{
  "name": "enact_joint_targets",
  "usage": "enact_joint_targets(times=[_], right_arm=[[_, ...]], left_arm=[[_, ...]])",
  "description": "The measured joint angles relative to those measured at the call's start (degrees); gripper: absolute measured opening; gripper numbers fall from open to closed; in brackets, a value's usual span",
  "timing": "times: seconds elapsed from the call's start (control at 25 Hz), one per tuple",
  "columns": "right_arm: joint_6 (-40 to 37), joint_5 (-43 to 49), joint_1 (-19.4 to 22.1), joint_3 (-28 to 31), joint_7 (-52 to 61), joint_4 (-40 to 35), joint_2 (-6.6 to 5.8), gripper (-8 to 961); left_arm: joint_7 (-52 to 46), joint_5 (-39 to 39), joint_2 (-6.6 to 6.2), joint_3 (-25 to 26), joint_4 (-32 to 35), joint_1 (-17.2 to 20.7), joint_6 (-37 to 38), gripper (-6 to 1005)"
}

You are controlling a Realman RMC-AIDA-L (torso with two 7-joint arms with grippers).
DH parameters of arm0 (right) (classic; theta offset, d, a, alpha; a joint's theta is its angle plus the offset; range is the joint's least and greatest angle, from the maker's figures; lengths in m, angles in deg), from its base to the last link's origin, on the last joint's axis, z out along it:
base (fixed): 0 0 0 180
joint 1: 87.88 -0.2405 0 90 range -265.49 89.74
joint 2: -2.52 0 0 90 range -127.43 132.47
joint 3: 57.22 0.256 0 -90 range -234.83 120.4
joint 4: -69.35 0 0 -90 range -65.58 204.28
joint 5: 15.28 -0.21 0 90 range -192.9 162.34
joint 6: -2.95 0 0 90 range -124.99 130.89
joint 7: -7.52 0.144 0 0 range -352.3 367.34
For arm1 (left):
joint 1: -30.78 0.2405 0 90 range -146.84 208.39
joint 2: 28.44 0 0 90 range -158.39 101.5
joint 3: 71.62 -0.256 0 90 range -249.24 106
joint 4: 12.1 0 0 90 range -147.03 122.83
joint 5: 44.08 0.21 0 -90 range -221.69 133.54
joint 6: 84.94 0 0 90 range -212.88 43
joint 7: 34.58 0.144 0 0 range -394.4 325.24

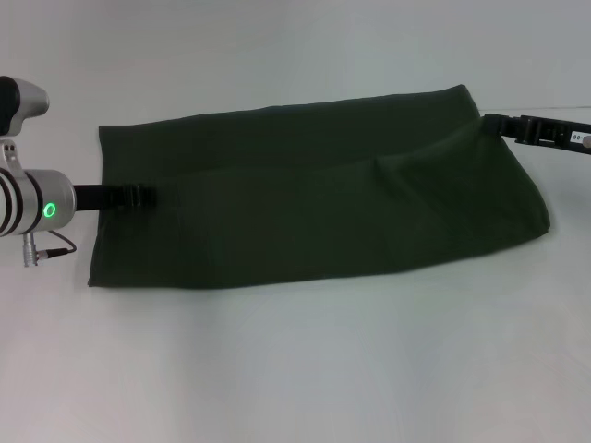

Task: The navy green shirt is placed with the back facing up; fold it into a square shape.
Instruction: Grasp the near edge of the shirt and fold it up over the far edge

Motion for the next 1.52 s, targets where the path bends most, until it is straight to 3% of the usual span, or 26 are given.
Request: enact_joint_targets(times=[0.08, 0.76, 0.96, 1.2, 1.52], right_arm=[[0.03, 0.0, -0.03, 0.0, 0.0, 0.05, 0.0, 26], [0.28, 0.0, -0.15, -0.84, 0.0, 0.12, 0.0, 27], [0.27, 0.0, -0.1, -0.84, 0.0, 0.12, 0.0, 27], [0.32, 0.0, -0.09, -0.82, 0.0, 0.12, 0.0, 27], [0.46, 0.0, -0.09, -0.79, 0.0, 0.12, 0.02, 27]], left_arm=[[0.12, 0.0, 0.01, -0.05, 0.01, 0.0, 0.0, 320], [-0.28, 0.06, -0.4, -1.28, -0.39, -0.21, 1.1, 283], [-0.32, 0.06, -0.42, -1.35, -0.37, -0.29, 1.24, 89], [-0.09, -0.01, -0.42, -1.43, -0.3, -0.35, 1.27, 16], [0.21, 0.02, -0.42, -1.55, 0.1, -0.35, 2.3, 14]])
